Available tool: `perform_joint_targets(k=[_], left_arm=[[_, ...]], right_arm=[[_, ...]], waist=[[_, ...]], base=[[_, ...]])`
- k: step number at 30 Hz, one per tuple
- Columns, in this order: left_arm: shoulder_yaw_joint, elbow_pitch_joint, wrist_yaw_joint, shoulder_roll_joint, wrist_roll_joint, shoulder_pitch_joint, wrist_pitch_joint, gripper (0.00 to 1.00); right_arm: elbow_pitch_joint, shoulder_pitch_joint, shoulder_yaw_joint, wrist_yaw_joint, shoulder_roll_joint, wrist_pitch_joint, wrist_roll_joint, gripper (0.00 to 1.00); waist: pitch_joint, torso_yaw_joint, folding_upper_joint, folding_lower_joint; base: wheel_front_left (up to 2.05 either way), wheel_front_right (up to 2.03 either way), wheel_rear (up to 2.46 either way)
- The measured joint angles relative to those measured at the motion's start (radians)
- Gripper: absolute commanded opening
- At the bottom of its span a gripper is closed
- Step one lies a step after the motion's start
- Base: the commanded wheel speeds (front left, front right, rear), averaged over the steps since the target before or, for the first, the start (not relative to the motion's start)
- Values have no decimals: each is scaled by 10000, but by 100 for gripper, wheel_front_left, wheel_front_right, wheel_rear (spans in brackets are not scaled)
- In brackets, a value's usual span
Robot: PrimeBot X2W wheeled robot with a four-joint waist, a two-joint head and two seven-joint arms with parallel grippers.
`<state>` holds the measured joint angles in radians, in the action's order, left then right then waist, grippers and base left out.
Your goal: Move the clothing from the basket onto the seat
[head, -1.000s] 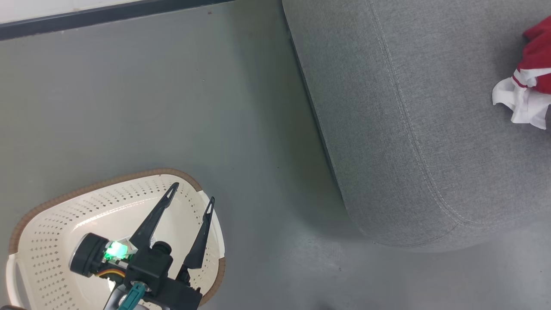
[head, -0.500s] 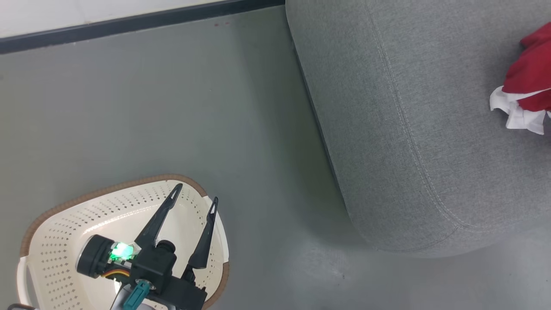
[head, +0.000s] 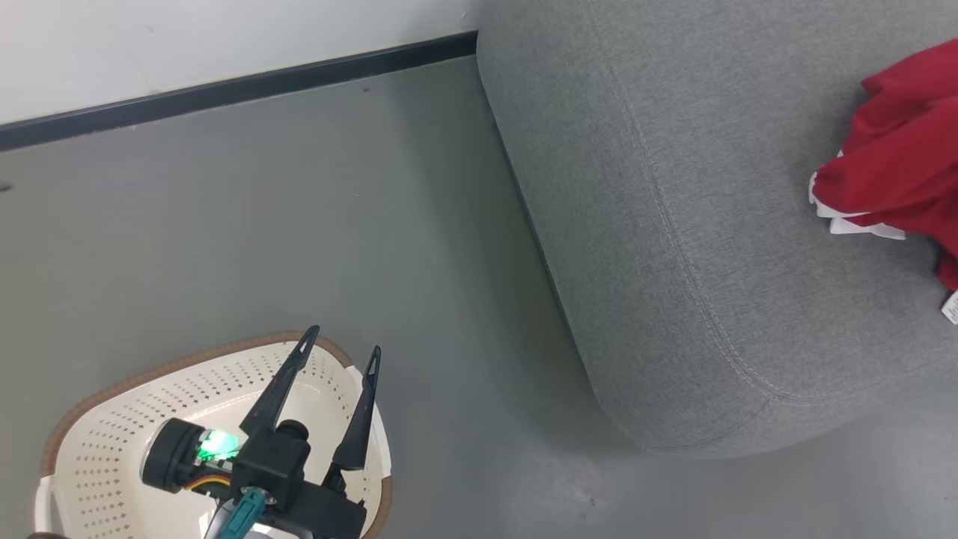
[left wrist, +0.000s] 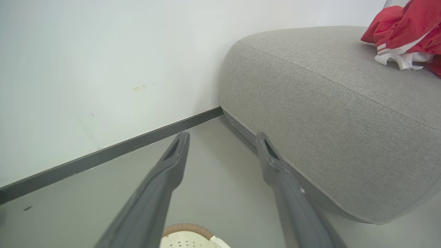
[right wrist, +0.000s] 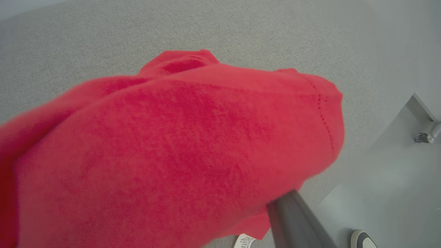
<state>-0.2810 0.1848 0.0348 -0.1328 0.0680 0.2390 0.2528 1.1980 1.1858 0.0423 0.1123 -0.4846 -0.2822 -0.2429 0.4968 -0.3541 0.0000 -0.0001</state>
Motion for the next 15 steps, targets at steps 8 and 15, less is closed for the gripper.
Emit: perform_joint_targets(k=[8, 15], left_arm=[[-230, -27, 10, 165, 6, -10, 0, 100], [-217, 13, 17, 215, 6, 4, 0, 100]], right_arm=[[-1058, 1010, 92, 23, -1020, 525, 267, 100], [-1256, 1143, 109, -155, -1160, 970, 529, 100]], waist=[[-86, -125, -1, 0], [18, 192, -2, 0]], base=[[0, 0, 0], [0, 0, 0]])
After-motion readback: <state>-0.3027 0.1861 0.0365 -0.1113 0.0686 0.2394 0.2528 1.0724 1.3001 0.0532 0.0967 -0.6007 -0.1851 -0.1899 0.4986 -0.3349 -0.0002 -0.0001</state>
